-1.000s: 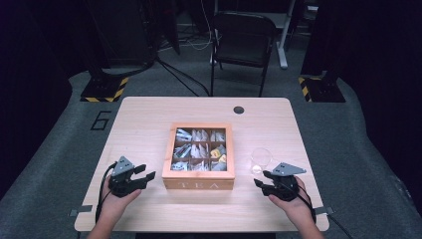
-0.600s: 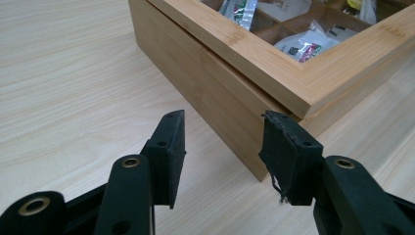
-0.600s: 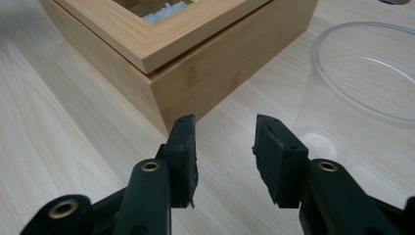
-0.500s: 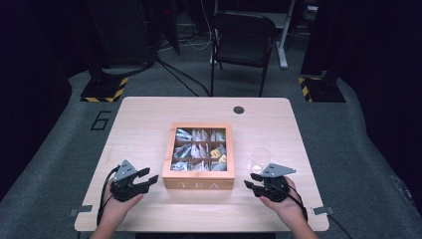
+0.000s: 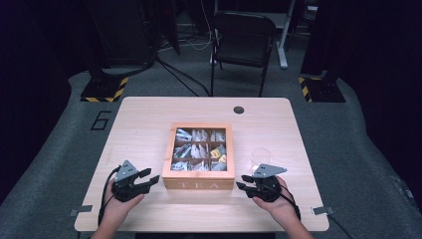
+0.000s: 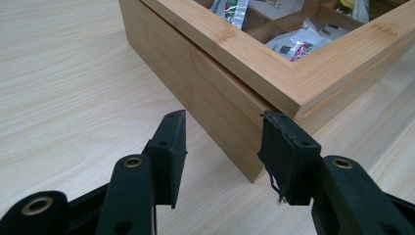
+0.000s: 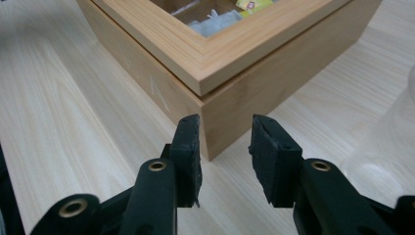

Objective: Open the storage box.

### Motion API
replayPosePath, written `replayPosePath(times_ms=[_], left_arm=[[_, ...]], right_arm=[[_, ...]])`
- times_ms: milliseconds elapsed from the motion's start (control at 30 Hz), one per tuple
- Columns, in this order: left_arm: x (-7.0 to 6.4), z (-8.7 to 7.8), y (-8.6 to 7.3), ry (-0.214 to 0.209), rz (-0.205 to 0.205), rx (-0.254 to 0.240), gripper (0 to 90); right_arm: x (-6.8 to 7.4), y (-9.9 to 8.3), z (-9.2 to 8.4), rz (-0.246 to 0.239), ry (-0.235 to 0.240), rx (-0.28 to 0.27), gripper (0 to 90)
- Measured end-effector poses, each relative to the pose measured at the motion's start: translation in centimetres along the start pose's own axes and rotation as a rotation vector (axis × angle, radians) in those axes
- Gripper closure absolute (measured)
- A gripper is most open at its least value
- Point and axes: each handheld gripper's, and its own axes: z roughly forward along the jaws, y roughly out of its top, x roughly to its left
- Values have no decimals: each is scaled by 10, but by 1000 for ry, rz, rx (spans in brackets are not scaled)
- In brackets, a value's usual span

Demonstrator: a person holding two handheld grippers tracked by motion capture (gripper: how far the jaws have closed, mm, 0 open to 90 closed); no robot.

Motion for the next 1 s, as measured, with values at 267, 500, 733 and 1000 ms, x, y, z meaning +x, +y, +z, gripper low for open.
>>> replayPosePath(times_ms=[267, 500, 733, 1000], left_arm=[[-2, 1, 0, -4, 6, -4, 523], [-3, -2, -1, -7, 10, -3, 526], [-4, -4, -3, 0, 8, -16, 533], [-11, -4, -1, -27, 21, -21, 537]], right_arm=[[3, 6, 5, -2, 26, -10, 668], [2, 9, 11, -7, 44, -4, 693], [1, 11, 14, -5, 51, -9, 706], [2, 16, 10, -15, 55, -35, 711]])
